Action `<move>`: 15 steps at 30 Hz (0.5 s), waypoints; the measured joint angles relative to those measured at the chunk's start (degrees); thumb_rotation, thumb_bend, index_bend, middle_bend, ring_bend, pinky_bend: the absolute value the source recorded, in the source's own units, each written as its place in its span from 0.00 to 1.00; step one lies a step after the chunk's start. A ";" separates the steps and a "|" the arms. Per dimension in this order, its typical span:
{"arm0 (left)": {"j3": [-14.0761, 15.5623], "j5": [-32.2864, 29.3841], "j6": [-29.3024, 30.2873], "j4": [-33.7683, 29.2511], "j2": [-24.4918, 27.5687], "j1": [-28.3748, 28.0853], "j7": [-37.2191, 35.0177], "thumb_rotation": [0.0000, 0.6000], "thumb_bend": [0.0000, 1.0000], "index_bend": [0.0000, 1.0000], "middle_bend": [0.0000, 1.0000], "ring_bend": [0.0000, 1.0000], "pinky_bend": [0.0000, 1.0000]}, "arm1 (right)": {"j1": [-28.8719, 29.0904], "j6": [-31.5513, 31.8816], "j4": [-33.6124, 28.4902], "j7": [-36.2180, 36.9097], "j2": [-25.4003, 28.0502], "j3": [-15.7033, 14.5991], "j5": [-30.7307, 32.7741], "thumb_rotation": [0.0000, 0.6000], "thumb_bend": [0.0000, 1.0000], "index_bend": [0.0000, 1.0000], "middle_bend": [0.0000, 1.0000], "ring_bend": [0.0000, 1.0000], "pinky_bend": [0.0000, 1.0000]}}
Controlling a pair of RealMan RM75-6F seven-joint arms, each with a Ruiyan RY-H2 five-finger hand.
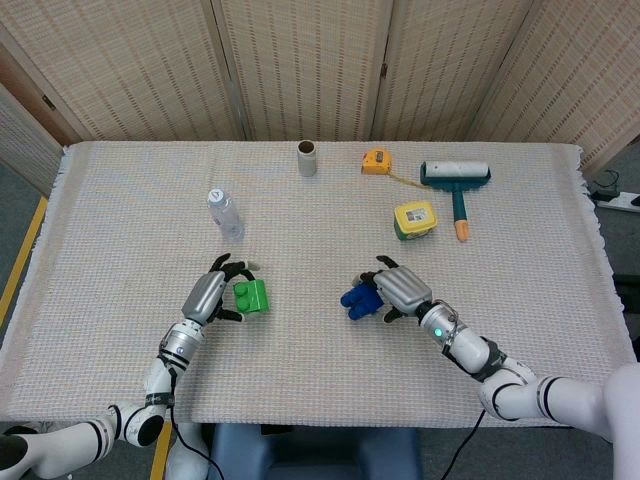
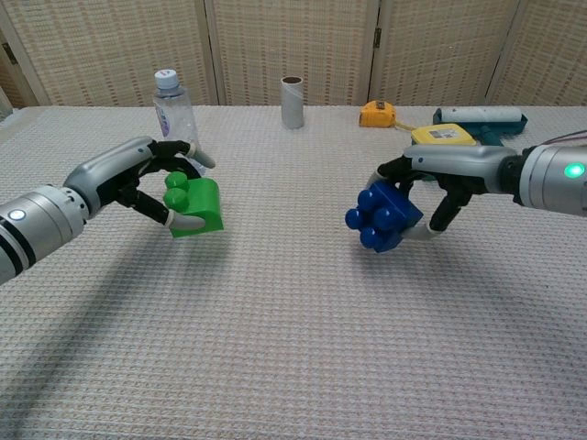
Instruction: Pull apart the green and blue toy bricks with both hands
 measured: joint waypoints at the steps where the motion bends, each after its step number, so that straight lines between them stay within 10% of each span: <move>1: 0.23 0.41 -0.25 1.00 -0.29 -0.07 -1.10 1.00 0.26 0.26 0.66 0.22 0.00 | -0.19 -0.22 -0.74 -1.97 0.31 0.02 1.44 1.00 0.41 0.74 0.43 0.29 0.02; 8: 2.05 2.81 -4.73 3.98 -0.52 -1.57 -5.76 1.00 0.25 0.14 0.12 0.01 0.00 | -0.75 -3.33 -4.62 -10.28 2.34 0.43 9.13 1.00 0.40 0.22 0.02 0.00 0.00; 15: 3.08 4.53 -7.01 4.29 0.61 -3.02 -8.97 1.00 0.20 0.00 0.00 0.00 0.00 | -2.08 -1.10 -8.71 -11.17 5.29 1.63 9.50 1.00 0.40 0.00 0.00 0.00 0.00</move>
